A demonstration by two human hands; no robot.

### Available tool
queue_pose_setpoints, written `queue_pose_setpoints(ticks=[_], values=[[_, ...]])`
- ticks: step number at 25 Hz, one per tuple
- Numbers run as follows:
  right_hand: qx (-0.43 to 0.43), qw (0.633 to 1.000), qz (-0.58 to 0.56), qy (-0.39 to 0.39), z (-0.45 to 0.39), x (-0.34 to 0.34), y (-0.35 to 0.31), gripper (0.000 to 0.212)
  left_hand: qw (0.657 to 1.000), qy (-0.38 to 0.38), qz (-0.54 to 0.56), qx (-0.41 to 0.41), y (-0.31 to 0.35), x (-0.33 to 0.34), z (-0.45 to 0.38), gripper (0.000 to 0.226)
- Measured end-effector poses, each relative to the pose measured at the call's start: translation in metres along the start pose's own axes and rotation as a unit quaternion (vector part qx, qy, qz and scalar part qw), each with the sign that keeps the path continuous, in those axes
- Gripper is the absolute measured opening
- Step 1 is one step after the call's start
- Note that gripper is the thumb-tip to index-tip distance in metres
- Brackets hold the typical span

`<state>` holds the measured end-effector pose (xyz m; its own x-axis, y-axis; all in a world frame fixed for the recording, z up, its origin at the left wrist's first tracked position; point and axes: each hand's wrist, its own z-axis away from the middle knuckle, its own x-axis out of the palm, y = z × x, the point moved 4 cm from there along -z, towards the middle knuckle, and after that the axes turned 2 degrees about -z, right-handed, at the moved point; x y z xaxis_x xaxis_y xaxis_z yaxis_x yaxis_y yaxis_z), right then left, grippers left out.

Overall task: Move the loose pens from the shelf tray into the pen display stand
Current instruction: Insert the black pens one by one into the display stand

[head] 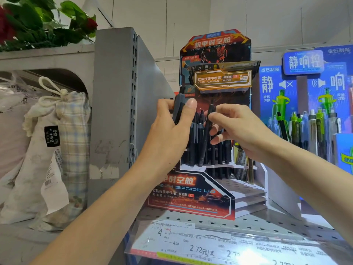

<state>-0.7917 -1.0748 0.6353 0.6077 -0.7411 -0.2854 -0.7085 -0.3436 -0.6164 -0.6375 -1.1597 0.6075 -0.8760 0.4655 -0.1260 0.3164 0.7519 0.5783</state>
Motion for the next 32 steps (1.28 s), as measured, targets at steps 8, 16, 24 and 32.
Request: queue_pose_setpoints(ticks=[8, 16, 24, 32], values=[[-0.006, 1.0, 0.004, 0.001, 0.005, 0.004, 0.0, 0.011, 0.995, -0.035, 0.09, -0.002, 0.002, -0.001, 0.002, 0.04], [0.033, 0.995, 0.069, -0.07, 0.01, 0.008, 0.003, 0.014, 0.991, -0.009, 0.135, -0.007, 0.002, -0.003, 0.002, 0.026], [0.038, 0.989, 0.125, -0.068, 0.012, 0.009, 0.001, 0.019, 0.991, -0.055, 0.121, -0.03, 0.007, -0.001, 0.006, 0.041], [-0.023, 0.966, -0.106, -0.233, 0.025, 0.02, -0.029, 0.015, 0.974, -0.145, 0.147, -0.093, 0.004, 0.009, 0.01, 0.05]])
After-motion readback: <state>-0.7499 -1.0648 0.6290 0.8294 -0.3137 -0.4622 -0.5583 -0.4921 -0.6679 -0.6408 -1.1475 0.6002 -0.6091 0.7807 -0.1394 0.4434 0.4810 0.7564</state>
